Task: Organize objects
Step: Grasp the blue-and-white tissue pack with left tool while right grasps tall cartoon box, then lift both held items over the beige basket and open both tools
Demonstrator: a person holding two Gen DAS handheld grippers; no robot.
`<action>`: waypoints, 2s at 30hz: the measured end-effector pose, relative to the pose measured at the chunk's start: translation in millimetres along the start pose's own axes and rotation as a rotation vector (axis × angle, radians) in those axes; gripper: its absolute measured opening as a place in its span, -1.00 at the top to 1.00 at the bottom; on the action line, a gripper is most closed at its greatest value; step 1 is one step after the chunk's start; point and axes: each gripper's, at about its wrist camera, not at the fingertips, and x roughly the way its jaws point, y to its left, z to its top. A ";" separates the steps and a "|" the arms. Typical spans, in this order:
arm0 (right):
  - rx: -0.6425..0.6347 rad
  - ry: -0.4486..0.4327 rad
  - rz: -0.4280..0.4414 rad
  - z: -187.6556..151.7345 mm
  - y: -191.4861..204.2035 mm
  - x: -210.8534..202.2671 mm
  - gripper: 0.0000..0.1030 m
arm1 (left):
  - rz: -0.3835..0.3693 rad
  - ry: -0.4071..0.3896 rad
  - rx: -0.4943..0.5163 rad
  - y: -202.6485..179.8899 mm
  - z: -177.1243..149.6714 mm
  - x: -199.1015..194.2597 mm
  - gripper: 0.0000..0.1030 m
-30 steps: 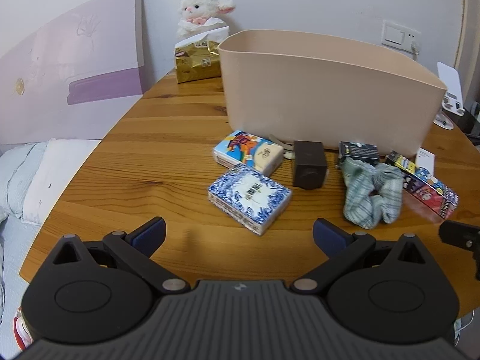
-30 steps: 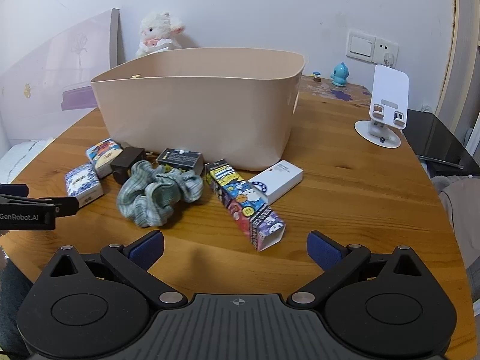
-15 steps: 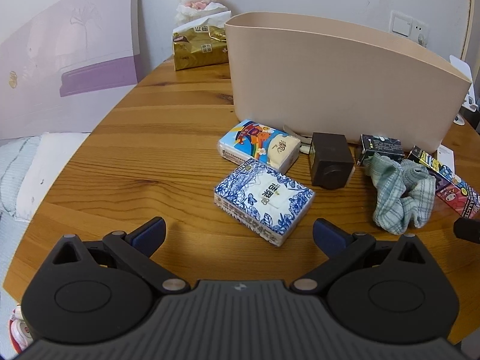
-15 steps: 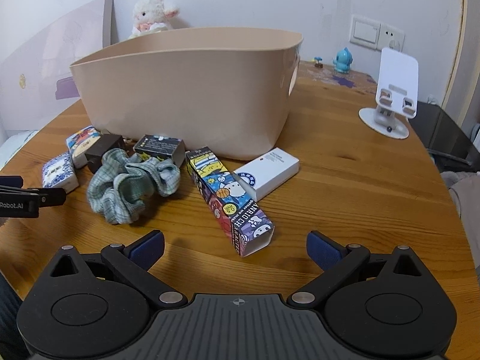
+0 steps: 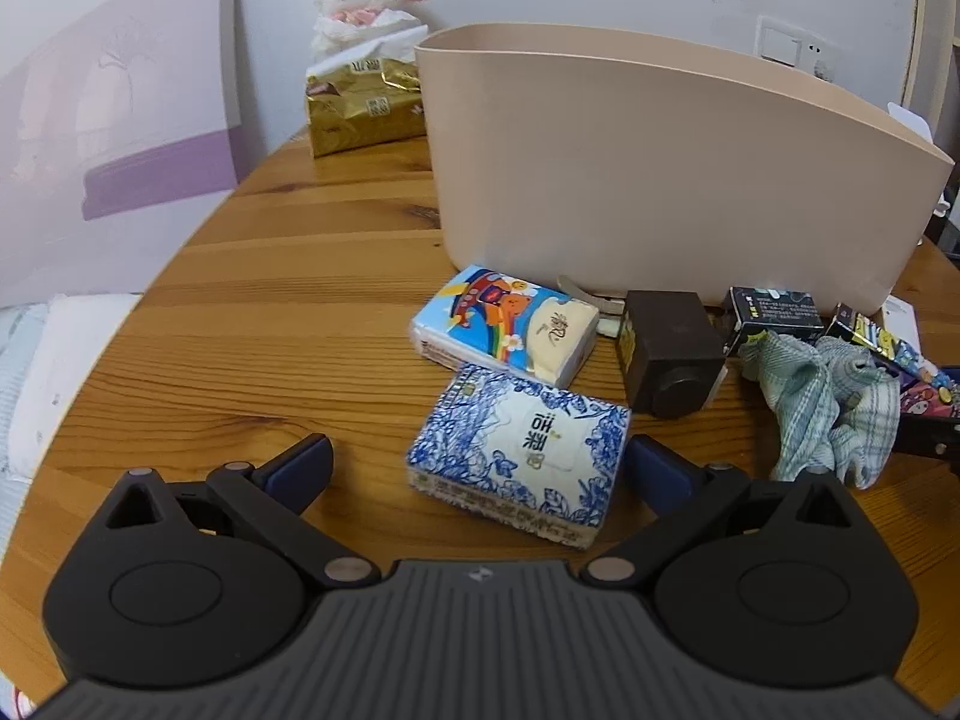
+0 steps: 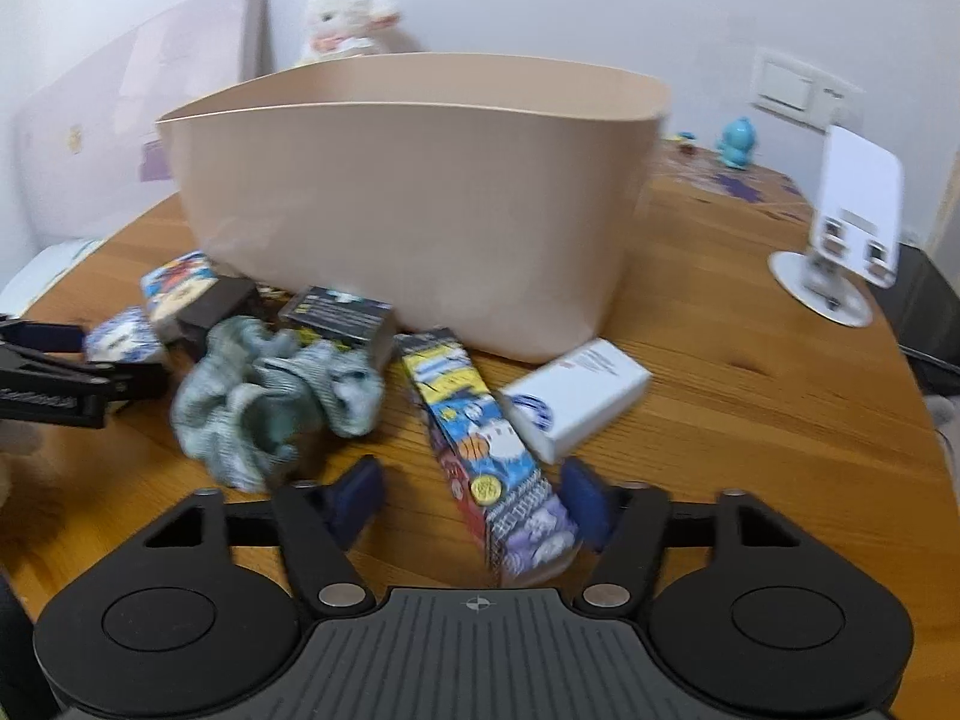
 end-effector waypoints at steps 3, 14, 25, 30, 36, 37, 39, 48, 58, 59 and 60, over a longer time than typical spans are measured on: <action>-0.049 0.010 -0.015 4.9 8.8 0.4 0.33 | -0.028 -0.002 -0.003 0.6 0.5 -1.5 -0.78; -0.028 0.002 -0.020 0.2 10.9 -17.1 0.59 | -0.067 0.000 0.027 -5.9 0.6 -9.8 -0.30; -0.019 -0.099 -0.001 7.9 16.4 -64.3 0.60 | -0.078 -0.048 -0.007 4.1 -2.5 -40.2 -0.28; 0.015 -0.195 -0.014 20.2 12.0 -88.9 0.59 | -0.065 -0.108 -0.019 9.5 8.7 -63.0 -0.28; 0.035 -0.311 -0.026 42.4 4.0 -110.7 0.59 | -0.050 -0.194 -0.010 8.1 35.3 -84.9 -0.28; 0.036 -0.324 -0.027 46.4 2.6 -112.0 0.60 | -0.047 -0.206 -0.004 6.4 40.0 -86.9 -0.28; 0.038 -0.348 -0.032 56.7 -0.7 -112.6 0.60 | -0.046 -0.225 0.009 2.0 49.9 -88.7 -0.29; 0.024 -0.395 -0.068 112.6 -7.3 -87.7 0.60 | -0.030 -0.302 0.015 -19.8 110.0 -75.6 -0.28; -0.042 -0.233 -0.121 136.1 2.6 -17.1 0.60 | 0.024 -0.256 0.054 -48.3 145.3 -31.9 -0.28; -0.045 -0.215 -0.128 136.2 2.9 -11.5 0.60 | 0.038 -0.235 0.060 -51.0 147.6 -25.8 -0.29; -0.050 -0.193 -0.134 136.2 2.6 -4.6 0.59 | 0.053 -0.213 0.064 -51.8 148.4 -19.3 -0.29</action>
